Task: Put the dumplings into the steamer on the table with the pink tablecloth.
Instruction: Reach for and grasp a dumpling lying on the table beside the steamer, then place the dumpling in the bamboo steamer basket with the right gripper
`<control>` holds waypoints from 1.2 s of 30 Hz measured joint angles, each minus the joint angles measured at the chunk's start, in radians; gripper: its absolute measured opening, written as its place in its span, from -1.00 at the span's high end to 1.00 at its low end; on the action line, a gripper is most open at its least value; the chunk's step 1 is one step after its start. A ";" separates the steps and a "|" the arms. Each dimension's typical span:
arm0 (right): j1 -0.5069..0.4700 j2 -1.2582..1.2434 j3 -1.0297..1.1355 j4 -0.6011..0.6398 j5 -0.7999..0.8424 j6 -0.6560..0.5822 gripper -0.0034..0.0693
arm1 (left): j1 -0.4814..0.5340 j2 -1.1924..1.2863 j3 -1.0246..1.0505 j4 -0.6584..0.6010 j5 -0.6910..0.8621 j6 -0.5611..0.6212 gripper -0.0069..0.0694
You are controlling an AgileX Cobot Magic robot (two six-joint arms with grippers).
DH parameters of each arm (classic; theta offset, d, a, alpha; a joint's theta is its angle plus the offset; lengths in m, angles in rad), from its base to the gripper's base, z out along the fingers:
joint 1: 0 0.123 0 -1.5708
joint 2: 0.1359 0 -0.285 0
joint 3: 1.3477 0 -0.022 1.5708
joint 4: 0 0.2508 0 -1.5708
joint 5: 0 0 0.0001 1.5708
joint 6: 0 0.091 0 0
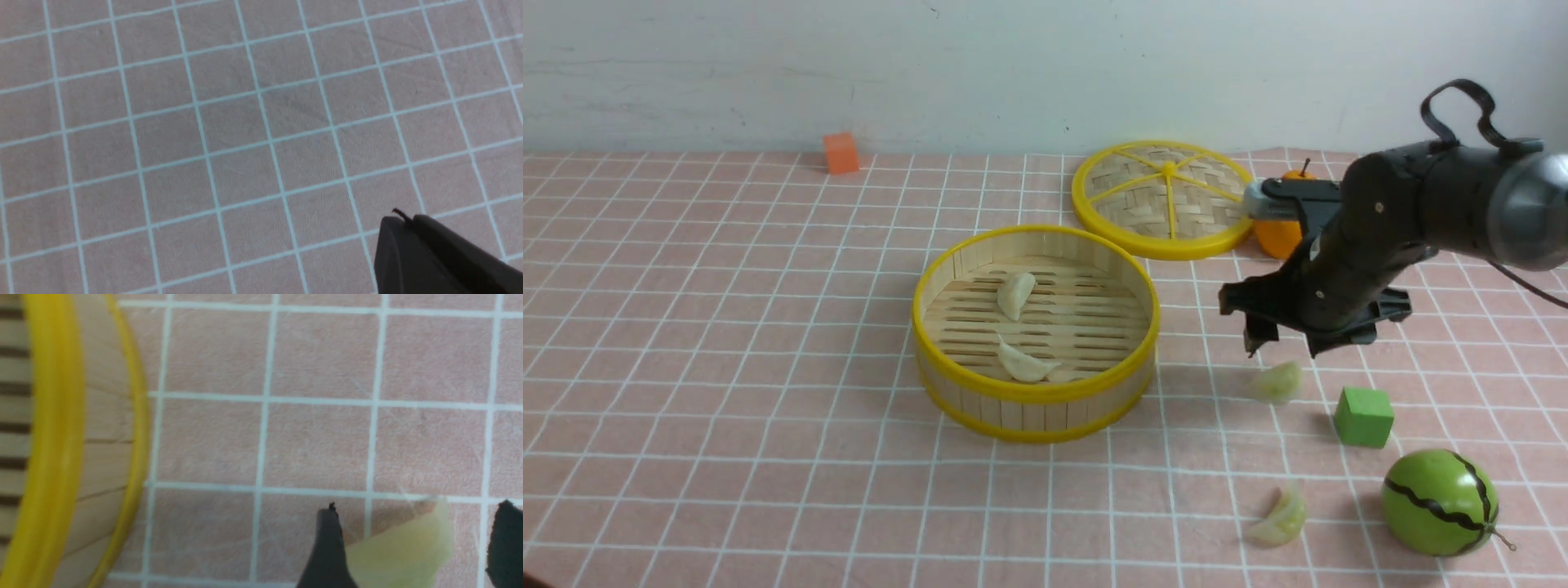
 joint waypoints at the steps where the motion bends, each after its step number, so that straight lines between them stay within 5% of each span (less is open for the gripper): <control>1: 0.000 0.015 -0.002 -0.016 0.003 0.037 -0.44 | 0.000 -0.023 0.001 0.008 -0.013 -0.001 0.78; 7: 0.000 0.057 -0.005 0.036 0.015 0.051 -0.23 | 0.000 -0.065 0.042 0.067 -0.127 -0.001 0.77; 14: 0.000 0.053 -0.014 0.230 0.097 -0.250 0.47 | 0.000 -0.065 0.102 0.058 -0.253 -0.001 0.77; 22: 0.000 0.046 -0.015 0.278 0.154 -0.471 0.46 | 0.000 -0.065 0.104 0.058 -0.256 -0.001 0.75; 36: 0.066 -0.051 -0.251 0.276 0.301 -0.496 0.46 | 0.000 -0.065 0.104 0.060 -0.275 -0.001 0.72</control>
